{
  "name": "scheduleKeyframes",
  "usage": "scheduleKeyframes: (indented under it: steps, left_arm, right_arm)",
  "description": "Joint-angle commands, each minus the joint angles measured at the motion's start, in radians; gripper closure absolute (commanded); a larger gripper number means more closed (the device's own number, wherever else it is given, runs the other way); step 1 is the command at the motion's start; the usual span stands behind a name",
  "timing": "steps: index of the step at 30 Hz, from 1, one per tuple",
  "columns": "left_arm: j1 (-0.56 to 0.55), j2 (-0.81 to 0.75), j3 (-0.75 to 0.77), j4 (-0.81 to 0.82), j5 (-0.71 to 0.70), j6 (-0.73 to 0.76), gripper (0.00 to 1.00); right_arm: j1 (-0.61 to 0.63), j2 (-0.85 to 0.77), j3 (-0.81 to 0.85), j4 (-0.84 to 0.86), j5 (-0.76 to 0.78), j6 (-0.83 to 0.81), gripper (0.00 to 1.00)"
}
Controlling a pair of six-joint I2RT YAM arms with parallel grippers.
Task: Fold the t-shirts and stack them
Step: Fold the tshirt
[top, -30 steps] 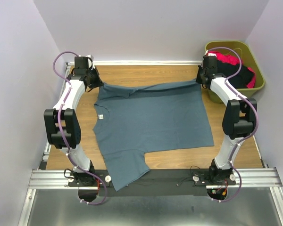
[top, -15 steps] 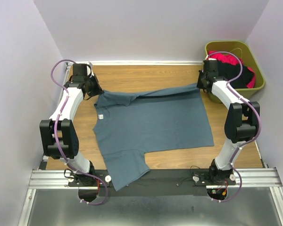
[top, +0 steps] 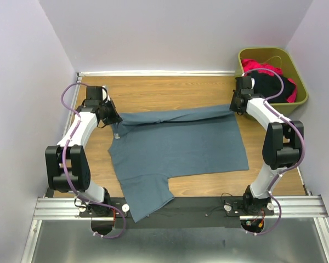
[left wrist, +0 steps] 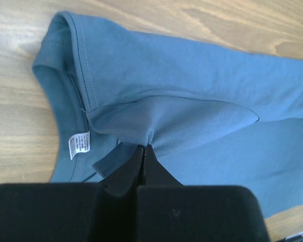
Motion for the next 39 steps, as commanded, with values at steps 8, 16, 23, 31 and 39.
scheduleKeyframes:
  steps: [8,16,23,31,39]
  left_arm:
    - [0.009,0.003,-0.151,0.126,0.03,-0.02,1.0]
    - [0.009,0.035,-0.217,0.185,0.037,-0.024,1.0]
    - [0.009,0.028,-0.226,0.189,0.032,-0.028,1.0]
    - [0.006,0.008,-0.214,0.186,0.037,-0.015,1.0]
    - [0.008,-0.059,-0.226,0.163,0.047,-0.023,1.0]
  right_arm:
    - [-0.014,0.04,-0.087,-0.044,0.064,0.114,0.99]
    - [-0.012,0.109,-0.074,-0.044,0.068,0.115,0.99]
    - [-0.014,0.091,-0.095,-0.047,0.041,0.127,0.9]
    - [-0.012,-0.04,-0.081,-0.079,-0.037,0.123,0.5]
    - [0.024,-0.214,-0.097,-0.097,-0.188,0.111,0.38]
